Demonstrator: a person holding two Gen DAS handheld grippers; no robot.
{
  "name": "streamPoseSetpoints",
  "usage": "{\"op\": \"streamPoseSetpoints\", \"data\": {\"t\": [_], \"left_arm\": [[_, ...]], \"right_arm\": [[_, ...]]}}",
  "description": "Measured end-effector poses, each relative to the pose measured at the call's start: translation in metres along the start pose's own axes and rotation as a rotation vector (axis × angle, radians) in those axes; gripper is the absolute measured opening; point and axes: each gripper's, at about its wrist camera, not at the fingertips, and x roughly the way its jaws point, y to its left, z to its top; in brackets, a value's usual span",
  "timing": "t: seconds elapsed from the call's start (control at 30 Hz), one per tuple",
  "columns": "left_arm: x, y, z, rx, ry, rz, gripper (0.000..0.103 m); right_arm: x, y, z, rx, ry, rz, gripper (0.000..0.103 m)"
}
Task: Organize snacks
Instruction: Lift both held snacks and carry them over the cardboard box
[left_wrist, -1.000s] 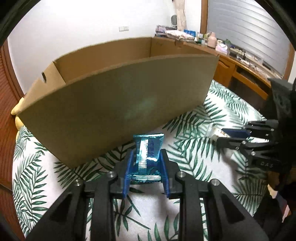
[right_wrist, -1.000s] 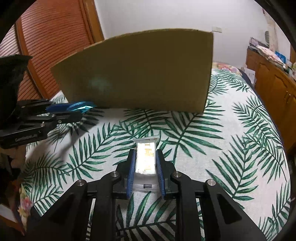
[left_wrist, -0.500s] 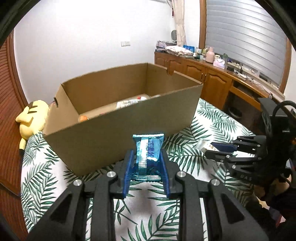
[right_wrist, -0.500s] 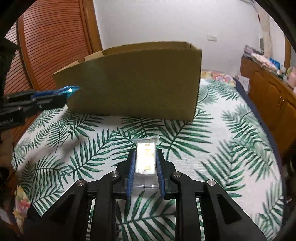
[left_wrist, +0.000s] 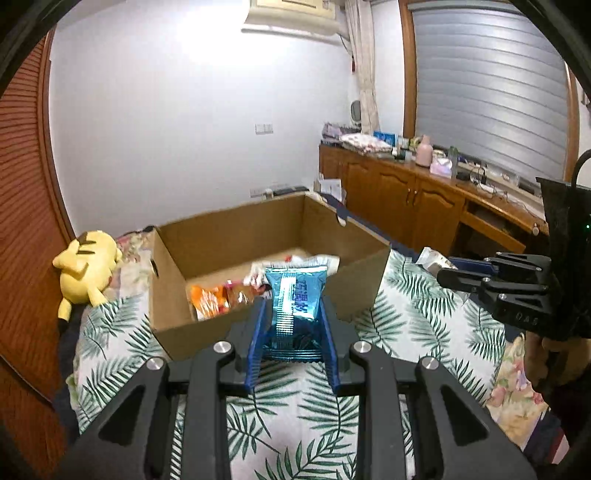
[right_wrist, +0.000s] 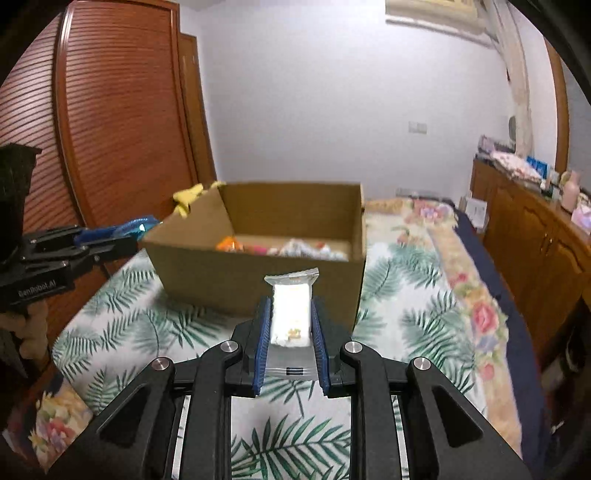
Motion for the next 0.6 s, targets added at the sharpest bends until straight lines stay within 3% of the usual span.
{"op": "streamPoseSetpoints", "data": {"t": [0.27,0.6], "left_arm": [[-0.008,0.01,0.021,-0.026,-0.056,0.016,0.026],[0.013,0.04,0.04,-0.075,-0.082,0.038,0.026]], "right_arm": [[-0.013,0.004,0.038,-0.035,-0.052,0.003,0.02],[0.01,0.012,0.076,-0.088,-0.064,0.024,0.02]]}}
